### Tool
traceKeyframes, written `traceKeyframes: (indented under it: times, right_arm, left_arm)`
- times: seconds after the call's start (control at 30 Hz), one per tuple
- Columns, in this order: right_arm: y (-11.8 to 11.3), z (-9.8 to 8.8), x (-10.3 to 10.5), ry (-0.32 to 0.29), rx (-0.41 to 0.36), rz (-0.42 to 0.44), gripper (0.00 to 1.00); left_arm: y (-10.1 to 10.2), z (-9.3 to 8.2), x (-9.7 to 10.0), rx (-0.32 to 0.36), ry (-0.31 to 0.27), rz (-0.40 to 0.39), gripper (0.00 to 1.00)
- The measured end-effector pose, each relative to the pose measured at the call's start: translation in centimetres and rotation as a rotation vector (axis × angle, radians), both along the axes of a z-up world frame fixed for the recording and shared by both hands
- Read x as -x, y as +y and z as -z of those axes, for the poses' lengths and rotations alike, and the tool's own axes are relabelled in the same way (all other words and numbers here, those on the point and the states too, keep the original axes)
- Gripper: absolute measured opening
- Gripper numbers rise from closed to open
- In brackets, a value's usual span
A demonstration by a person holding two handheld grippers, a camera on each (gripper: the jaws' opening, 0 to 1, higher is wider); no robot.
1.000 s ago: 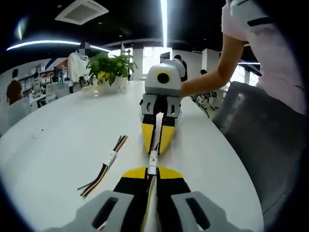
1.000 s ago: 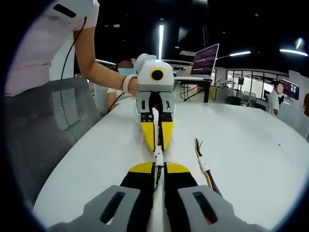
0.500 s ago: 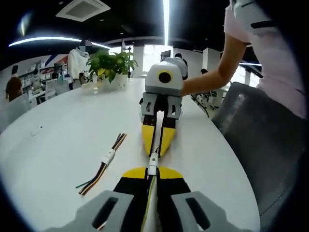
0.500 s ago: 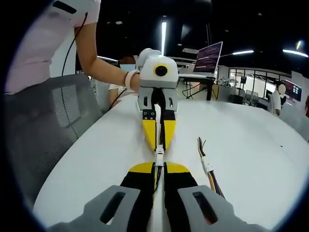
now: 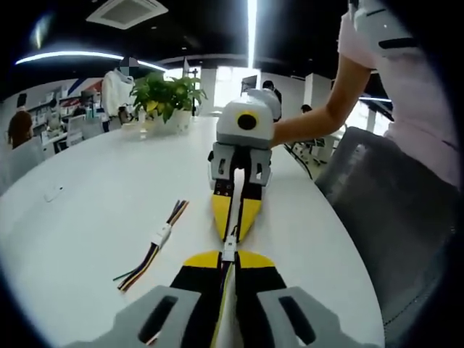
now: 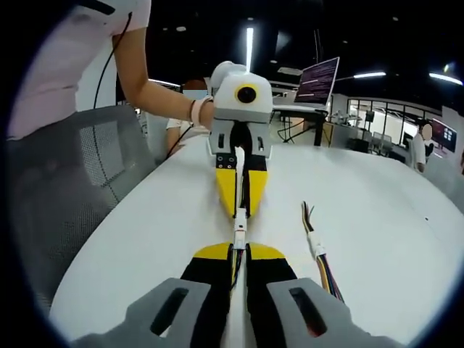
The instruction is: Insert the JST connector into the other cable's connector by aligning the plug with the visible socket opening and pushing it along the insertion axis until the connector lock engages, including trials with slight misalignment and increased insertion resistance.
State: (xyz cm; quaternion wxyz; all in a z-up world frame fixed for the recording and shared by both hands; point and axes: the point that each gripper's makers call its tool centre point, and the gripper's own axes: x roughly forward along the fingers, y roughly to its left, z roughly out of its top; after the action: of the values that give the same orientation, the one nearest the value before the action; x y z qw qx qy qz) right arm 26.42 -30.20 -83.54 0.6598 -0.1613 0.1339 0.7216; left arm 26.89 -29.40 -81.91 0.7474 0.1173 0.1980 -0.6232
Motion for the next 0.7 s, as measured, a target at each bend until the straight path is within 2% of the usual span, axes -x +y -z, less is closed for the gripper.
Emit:
traceKeyframes:
  times: [0.3,0.7]
  right_arm:
    - [0.05,0.21,-0.02,0.017,0.021,-0.004,0.03]
    - [0.02,0.66,-0.09,-0.011,0.069,-0.027,0.03]
  left_arm:
    - [-0.01,0.48,0.37,-0.034,-0.033,0.041,0.0]
    - [-0.16,0.08,0.33,-0.032,-0.046,0.055,0.0]
